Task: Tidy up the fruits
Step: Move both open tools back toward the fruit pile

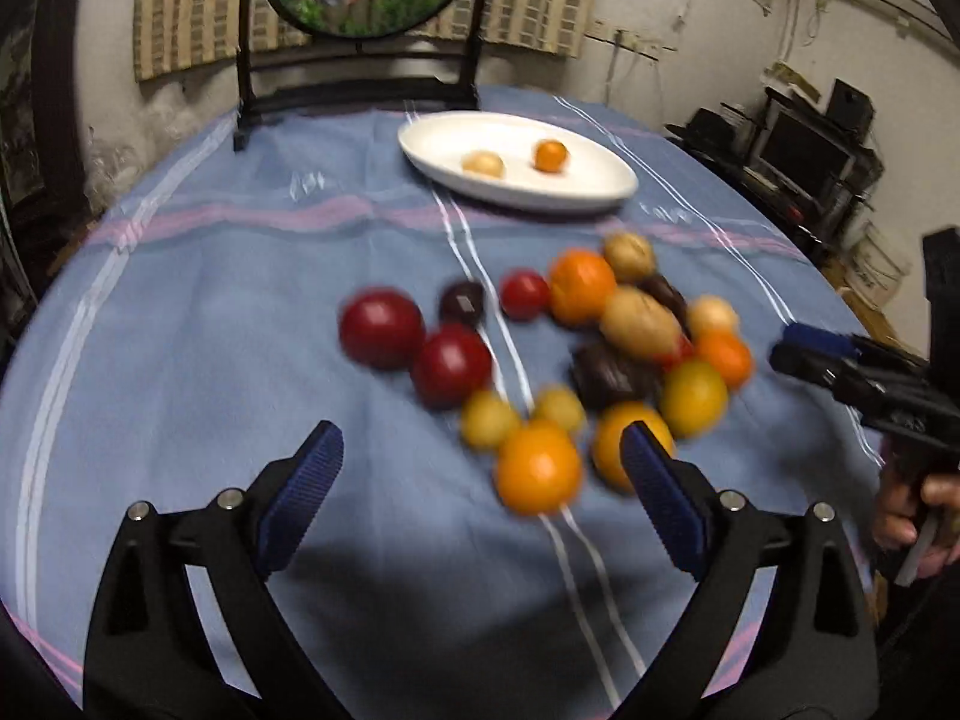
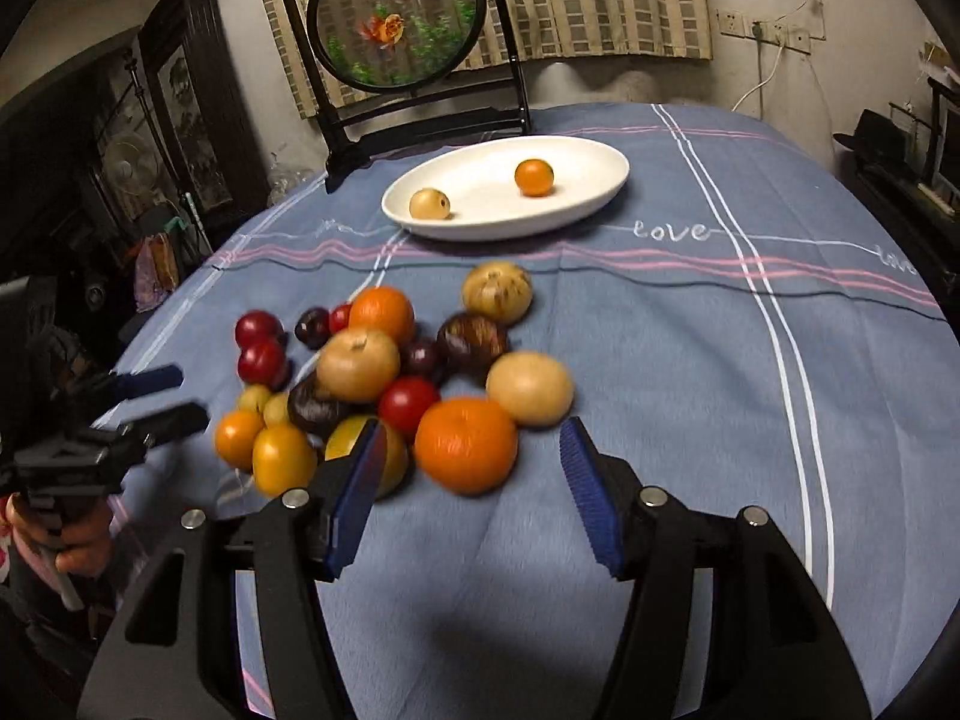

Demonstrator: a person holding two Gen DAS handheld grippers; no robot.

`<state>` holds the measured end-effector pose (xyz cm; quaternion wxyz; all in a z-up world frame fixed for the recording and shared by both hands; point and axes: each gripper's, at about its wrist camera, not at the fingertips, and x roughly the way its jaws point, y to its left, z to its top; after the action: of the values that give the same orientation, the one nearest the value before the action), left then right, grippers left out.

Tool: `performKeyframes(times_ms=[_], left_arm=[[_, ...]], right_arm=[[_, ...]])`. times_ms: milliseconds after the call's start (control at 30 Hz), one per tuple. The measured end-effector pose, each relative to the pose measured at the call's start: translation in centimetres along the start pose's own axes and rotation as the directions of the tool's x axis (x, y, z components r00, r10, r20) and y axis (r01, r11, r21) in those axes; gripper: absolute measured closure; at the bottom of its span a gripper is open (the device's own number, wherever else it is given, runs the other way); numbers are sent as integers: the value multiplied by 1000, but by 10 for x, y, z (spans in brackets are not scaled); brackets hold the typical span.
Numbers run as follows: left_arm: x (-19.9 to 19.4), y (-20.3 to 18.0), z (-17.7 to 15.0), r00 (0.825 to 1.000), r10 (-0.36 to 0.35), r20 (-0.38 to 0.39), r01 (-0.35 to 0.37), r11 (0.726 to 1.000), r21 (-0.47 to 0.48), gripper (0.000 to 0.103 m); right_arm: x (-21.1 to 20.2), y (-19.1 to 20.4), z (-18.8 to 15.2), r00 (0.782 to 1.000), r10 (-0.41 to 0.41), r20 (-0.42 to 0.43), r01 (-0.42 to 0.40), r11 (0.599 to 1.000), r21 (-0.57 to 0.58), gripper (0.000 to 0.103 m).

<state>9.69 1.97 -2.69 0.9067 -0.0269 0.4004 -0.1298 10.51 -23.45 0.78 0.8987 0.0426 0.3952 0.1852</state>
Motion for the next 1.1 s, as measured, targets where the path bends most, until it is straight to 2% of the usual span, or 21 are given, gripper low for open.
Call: performKeyframes(times_ms=[67,133,200,267,400,533,867,1100], left_arm=[[2,-2,-14,1000,-8,-8,8,1000,2,8],[3,-4,-18,999,28,-20,-28,1000,2,8],[-2,-6,-20,999,44,16,-44,999,10,4],[-2,-11,-22,996,80,27,-81,996,36,4],[-1,-20,-22,995,92,31,-95,991,93,4],[0,-18,-18,995,91,31,-93,991,94,4],[5,1,-13,999,38,-4,-38,999,-16,4],[7,1,-11,1000,26,-14,-26,999,-26,4]], right_arm=[[2,1,-4,1000,-3,3,3,1000,4,42],[7,0,-10,1000,-10,-10,10,1000,16,42],[17,-4,-15,997,-17,-69,21,998,58,42],[16,-3,-15,998,-31,-57,34,998,52,42],[22,3,-12,997,-40,-70,42,999,22,42],[29,2,-8,996,-27,-90,31,999,40,42],[41,1,-1,994,-21,-110,28,997,66,42],[47,1,1,992,-15,-124,26,996,81,43]])
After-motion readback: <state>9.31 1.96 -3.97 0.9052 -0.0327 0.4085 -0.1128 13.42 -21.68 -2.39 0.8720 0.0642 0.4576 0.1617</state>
